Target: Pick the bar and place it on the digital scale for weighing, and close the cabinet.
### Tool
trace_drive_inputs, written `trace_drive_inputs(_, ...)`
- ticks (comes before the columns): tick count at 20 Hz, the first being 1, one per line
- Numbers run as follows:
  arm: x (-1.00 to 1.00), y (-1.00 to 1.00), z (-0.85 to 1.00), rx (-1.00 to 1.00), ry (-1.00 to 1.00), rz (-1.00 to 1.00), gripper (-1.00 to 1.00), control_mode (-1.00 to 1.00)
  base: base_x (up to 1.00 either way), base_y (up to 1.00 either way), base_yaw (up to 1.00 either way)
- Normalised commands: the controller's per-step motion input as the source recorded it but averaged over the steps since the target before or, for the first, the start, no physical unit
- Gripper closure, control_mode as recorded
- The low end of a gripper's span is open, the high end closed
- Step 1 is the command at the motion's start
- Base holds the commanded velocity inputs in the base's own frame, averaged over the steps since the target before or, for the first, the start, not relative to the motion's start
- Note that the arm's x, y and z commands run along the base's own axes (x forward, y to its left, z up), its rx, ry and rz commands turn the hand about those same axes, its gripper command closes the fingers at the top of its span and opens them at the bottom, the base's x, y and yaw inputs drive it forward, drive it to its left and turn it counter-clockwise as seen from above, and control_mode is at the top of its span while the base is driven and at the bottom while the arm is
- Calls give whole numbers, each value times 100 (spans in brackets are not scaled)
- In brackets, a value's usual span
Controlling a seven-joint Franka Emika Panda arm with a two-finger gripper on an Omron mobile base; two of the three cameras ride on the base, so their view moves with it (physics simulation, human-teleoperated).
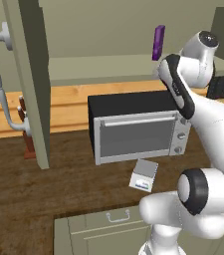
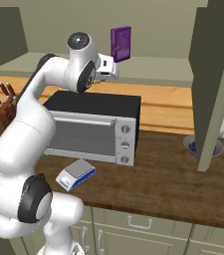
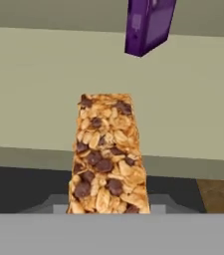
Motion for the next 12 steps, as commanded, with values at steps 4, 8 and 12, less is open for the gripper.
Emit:
trace_drive_inputs(4, -100, 45, -12, 0, -9, 8, 100, -100, 0, 0, 0)
trace_drive_inputs(8, -100, 46, -1, 0, 0, 9, 100, -100, 0, 0, 0)
trace_drive_inputs(12, -100, 41, 0, 0, 0, 11, 100, -100, 0, 0, 0)
